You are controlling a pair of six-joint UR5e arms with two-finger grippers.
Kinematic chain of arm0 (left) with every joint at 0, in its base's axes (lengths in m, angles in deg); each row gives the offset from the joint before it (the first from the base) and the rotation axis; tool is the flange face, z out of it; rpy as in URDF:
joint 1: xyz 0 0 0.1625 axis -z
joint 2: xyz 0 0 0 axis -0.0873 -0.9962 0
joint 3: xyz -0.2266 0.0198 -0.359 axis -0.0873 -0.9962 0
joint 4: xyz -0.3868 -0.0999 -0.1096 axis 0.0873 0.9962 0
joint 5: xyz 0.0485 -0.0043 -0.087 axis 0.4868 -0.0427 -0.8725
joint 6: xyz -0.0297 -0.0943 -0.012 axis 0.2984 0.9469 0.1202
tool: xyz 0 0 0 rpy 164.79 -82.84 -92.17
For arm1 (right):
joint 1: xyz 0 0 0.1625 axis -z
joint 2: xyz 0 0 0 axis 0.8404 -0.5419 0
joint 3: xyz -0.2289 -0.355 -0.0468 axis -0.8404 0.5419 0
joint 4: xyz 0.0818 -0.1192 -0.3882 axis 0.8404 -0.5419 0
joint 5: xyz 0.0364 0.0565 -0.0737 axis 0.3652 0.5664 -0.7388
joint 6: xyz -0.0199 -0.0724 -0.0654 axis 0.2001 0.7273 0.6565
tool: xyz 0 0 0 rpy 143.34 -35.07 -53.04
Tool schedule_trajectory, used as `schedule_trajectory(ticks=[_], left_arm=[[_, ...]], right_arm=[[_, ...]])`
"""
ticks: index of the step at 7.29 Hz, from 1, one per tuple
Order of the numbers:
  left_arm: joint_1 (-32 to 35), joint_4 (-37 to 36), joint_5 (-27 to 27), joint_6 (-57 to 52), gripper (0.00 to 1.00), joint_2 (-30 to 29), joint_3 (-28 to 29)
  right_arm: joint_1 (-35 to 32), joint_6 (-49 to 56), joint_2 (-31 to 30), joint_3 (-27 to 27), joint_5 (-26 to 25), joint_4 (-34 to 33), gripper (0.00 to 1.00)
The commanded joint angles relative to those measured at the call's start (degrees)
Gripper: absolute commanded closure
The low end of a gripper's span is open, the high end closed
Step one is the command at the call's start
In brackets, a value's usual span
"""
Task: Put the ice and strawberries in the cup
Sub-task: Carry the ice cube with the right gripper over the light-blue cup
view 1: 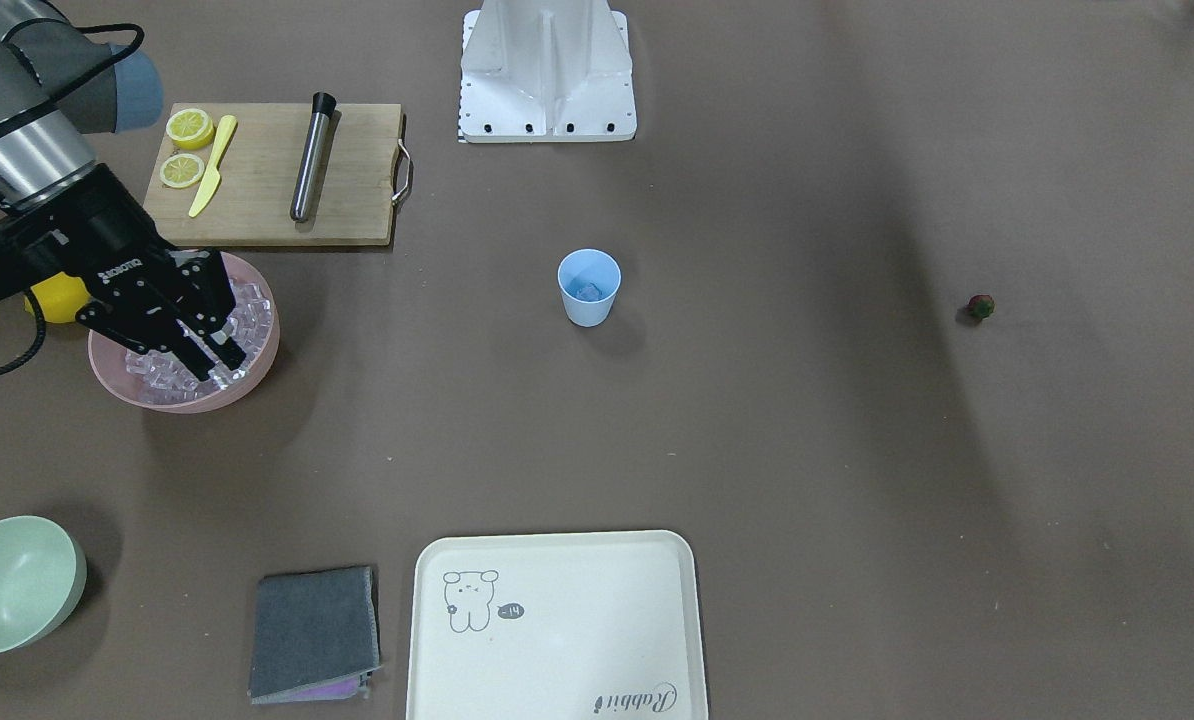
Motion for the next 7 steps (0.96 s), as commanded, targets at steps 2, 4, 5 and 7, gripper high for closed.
schedule_trajectory(ticks=[2,4,5,7], left_arm=[[-0.6,0.0,-0.1,0.0,0.02,-0.1,0.1],[-0.6,0.0,-0.1,0.1,0.02,-0.1,0.0],[-0.6,0.0,-0.1,0.0,0.02,-0.1,0.1],[-0.6,0.0,-0.2,0.1,0.02,-0.1,0.0]], right_arm=[[11.1,0.0,7.2,0.1,-9.5,-0.1,1.00],[17.8,0.1,9.8,0.6,-16.4,-0.3,1.00],[20.6,0.5,11.3,0.6,-18.7,-1.1,1.00],[26.7,2.2,14.5,0.6,-24.8,-4.6,1.00]])
